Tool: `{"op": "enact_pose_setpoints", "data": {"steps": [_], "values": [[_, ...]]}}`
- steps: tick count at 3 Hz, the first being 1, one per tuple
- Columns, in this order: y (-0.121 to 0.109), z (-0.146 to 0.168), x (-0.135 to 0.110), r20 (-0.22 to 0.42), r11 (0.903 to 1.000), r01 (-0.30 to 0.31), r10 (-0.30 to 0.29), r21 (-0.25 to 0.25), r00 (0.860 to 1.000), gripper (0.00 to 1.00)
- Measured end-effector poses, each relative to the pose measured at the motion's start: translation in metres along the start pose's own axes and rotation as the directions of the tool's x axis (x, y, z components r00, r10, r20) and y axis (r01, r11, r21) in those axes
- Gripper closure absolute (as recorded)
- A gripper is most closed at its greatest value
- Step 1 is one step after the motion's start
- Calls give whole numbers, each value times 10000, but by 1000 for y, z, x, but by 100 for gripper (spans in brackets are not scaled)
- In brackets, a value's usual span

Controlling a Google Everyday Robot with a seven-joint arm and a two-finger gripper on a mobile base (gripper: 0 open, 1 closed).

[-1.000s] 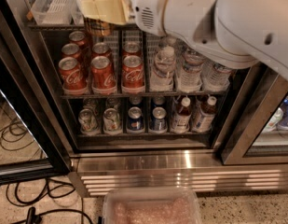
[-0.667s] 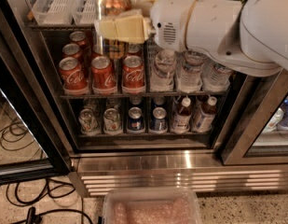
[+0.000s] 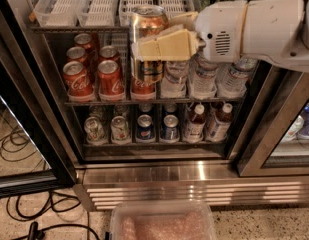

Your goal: Pick orange can from top shelf of fridge

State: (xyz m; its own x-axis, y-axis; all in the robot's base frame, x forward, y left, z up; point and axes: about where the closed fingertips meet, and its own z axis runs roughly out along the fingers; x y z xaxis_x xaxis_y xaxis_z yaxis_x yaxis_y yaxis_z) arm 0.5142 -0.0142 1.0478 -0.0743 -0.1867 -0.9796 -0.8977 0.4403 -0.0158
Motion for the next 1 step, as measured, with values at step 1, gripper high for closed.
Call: {"op": "enact_pose_setpoints", "data": {"steps": [1], "values": [[6, 1, 2, -102, 9998, 11, -13, -214, 9999, 100]]}}
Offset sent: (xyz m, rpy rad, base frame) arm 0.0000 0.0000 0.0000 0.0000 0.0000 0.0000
